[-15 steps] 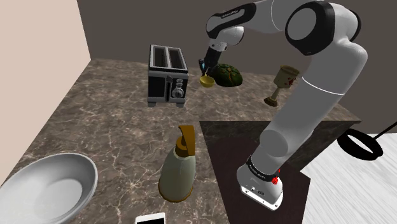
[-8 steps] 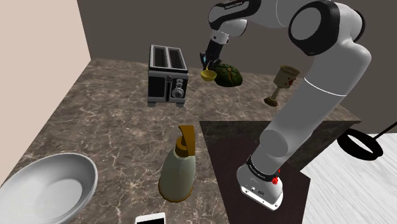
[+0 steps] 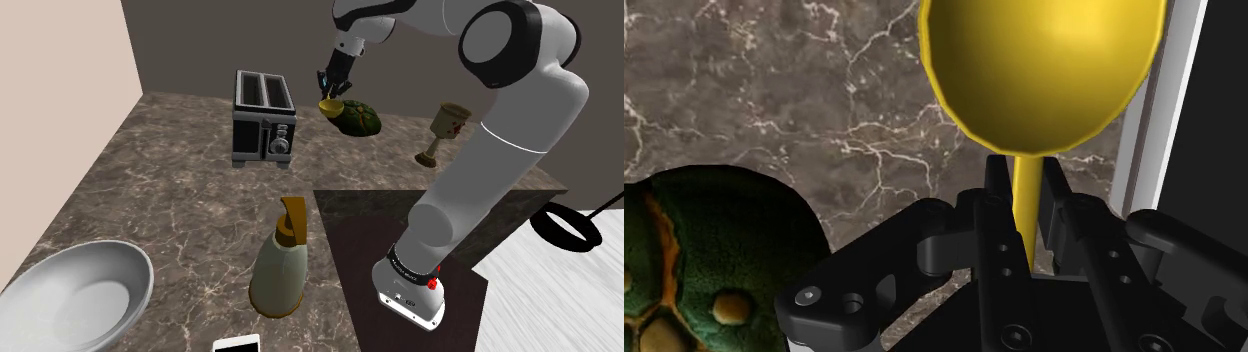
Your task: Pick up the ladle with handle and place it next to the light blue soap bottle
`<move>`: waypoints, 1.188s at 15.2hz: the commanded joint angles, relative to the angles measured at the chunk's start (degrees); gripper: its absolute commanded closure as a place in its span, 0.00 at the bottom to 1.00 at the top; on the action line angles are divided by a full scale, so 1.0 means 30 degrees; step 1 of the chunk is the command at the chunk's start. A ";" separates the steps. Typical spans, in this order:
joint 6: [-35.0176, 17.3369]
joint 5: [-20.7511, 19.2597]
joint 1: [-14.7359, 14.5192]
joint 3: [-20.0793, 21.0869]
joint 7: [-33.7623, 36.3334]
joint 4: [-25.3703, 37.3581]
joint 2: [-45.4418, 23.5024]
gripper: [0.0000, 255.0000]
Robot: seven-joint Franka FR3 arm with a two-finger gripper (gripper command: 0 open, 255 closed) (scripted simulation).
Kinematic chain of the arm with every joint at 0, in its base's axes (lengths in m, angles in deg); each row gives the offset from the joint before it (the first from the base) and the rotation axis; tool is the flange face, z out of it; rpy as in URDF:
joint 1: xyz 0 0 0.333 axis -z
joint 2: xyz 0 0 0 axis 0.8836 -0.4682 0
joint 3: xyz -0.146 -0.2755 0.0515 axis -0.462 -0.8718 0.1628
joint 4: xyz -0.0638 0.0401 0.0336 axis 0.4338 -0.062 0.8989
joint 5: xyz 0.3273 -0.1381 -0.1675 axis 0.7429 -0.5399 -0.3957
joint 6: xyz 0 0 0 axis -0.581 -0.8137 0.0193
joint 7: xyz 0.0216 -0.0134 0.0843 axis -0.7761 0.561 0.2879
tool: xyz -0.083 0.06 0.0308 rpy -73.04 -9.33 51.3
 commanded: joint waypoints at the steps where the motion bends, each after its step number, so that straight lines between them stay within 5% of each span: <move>1: 0.0511 -0.0031 -0.0012 0.0012 0.0132 0.0506 0.0013 1.00; 18: 0.4837 -0.0128 0.0059 -0.0062 0.0820 0.5019 -0.0126 1.00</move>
